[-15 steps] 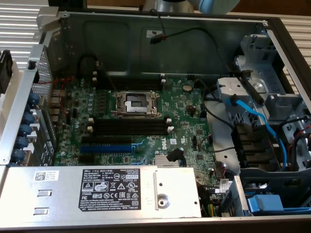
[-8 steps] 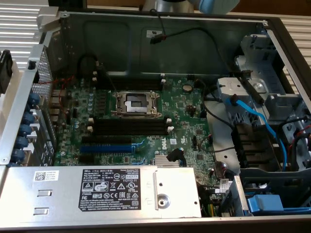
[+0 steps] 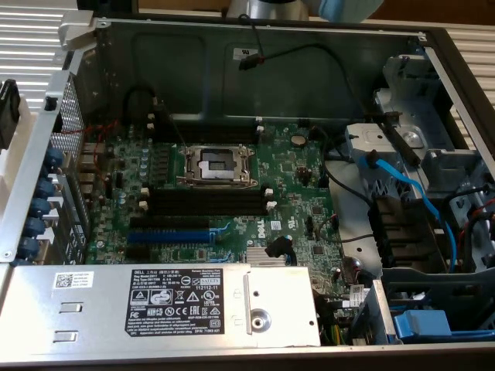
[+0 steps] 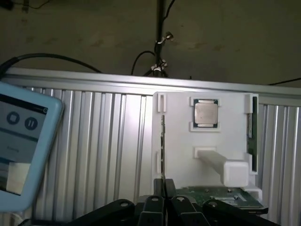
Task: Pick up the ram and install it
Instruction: 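Pick up the ram and move it above insertion slot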
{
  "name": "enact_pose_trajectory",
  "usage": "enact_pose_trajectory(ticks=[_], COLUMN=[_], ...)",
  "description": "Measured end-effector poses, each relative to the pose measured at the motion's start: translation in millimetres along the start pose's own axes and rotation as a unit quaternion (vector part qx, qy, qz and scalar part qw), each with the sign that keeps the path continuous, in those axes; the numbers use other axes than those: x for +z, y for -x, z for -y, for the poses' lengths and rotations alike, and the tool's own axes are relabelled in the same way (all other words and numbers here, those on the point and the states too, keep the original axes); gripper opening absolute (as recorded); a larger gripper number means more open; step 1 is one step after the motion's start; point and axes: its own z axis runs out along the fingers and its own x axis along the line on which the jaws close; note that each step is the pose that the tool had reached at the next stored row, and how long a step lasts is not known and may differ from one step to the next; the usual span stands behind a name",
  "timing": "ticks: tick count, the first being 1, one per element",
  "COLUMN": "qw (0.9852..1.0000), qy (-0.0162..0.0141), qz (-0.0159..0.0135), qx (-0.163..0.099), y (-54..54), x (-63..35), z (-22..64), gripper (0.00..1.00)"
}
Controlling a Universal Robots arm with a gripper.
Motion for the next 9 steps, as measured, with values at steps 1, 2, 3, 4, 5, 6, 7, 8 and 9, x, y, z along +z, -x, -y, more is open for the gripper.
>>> enact_pose_trajectory(ticks=[1,2,3,4,5,6,7,8,9], qw=[1.0,1.0,1.0,1.0,1.0,0.9999,0.9999,0.9998,0.9998], qy=[0.0014,0.0032,0.0051,0.0072,0.0096,0.0122,0.0151,0.0176,0.0196], qz=[0.0001,0.0002,0.0003,0.0004,0.0005,0.0007,0.0008,0.001,0.0011], qx=[0.0,0.0,0.0,0.0,0.0,0.0,0.0,0.0,0.0], y=[-0.7,-1.4,-2.3,-3.1,-4.2,-5.5,-7.2,-9.3,-12.2], x=[-3.4,-6.8,-9.7,-12.4,-15.0,-17.3,-19.1,-20.4,-21.4], z=[3.2,6.3,9.1,11.6,13.9,16.0,17.9,19.8,22.4], gripper=[0.12,0.12,0.12,0.12,0.12,0.12,0.12,0.12,0.12])
